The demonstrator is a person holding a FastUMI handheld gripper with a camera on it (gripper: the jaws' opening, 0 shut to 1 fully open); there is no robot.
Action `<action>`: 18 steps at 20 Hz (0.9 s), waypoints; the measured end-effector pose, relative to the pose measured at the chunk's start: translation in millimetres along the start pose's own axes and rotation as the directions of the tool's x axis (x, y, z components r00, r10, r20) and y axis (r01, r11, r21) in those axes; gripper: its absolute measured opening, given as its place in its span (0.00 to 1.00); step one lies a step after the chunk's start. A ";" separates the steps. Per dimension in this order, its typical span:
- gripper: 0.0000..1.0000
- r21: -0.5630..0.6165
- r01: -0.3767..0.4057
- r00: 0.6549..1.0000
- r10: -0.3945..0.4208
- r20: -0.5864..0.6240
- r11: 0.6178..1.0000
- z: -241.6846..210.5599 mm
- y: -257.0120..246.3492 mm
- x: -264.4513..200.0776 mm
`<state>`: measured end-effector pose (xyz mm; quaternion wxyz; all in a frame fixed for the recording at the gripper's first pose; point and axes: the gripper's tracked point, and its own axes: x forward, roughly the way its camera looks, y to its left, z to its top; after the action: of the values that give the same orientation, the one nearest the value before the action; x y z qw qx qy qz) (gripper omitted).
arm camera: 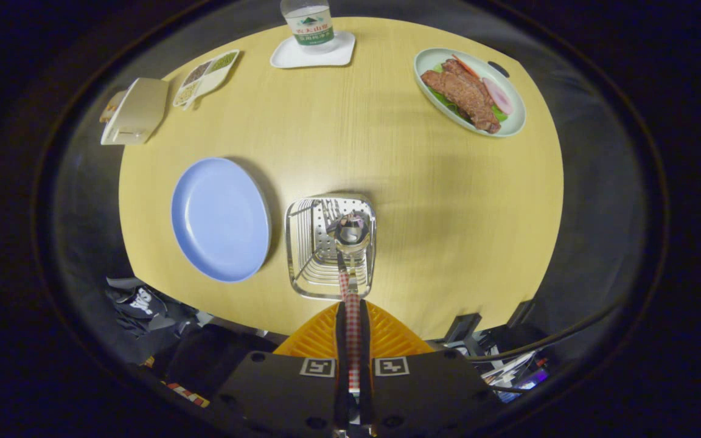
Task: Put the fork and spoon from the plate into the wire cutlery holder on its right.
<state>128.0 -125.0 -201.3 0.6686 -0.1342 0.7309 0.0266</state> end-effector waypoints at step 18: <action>0.98 0.066 -0.189 0.873 0.136 0.468 0.980 16.5 28.7 -72.6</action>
<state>142.4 -82.2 -135.5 0.8248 -0.0251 0.5601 0.0735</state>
